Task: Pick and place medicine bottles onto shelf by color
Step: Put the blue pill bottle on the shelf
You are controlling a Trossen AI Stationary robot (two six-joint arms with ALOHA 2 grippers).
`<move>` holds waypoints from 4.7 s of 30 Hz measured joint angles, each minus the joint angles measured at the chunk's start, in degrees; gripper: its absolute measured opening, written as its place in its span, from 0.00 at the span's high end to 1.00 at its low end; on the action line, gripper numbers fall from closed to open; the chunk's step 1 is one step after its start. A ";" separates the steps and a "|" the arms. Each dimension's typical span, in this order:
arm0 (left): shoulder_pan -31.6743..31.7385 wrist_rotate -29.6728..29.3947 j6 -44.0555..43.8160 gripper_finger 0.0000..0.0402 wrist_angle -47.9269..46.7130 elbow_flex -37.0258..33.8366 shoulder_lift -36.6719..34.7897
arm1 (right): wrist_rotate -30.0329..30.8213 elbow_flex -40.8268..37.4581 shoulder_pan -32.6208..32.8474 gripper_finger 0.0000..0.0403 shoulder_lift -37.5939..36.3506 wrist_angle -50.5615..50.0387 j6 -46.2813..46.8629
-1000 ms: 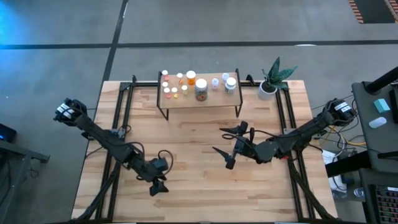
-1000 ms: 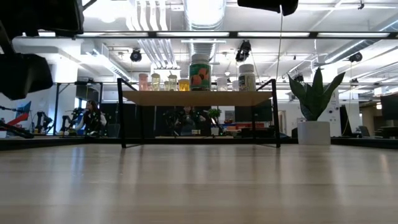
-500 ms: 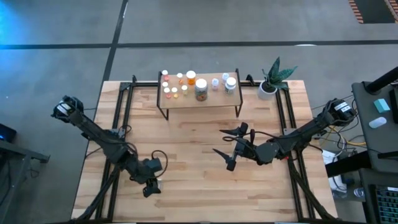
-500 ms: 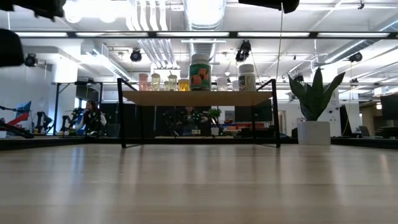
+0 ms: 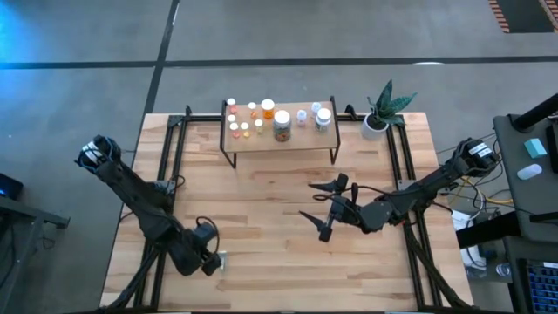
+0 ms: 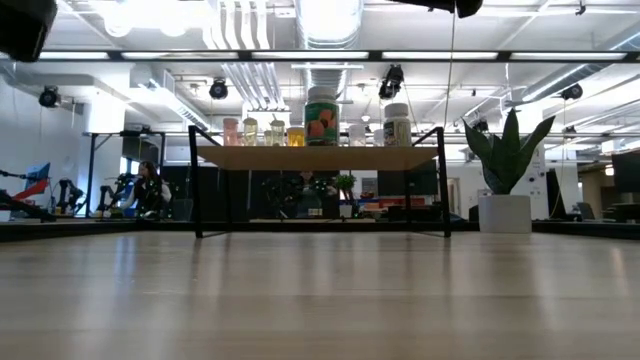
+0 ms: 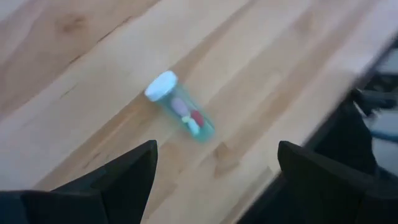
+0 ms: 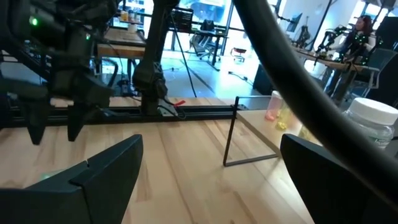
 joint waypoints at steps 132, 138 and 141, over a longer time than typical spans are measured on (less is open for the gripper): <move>9.24 -38.78 85.96 0.78 75.71 -1.67 14.03 | -22.59 -8.18 3.12 0.08 8.62 36.59 -8.38; 12.92 -33.09 89.10 0.78 88.39 -5.19 16.59 | -17.81 -5.60 -0.17 0.08 12.82 36.95 -0.53; 14.24 -30.34 89.19 0.78 89.12 -4.88 17.41 | -17.87 -3.83 -1.30 0.08 15.65 36.79 1.34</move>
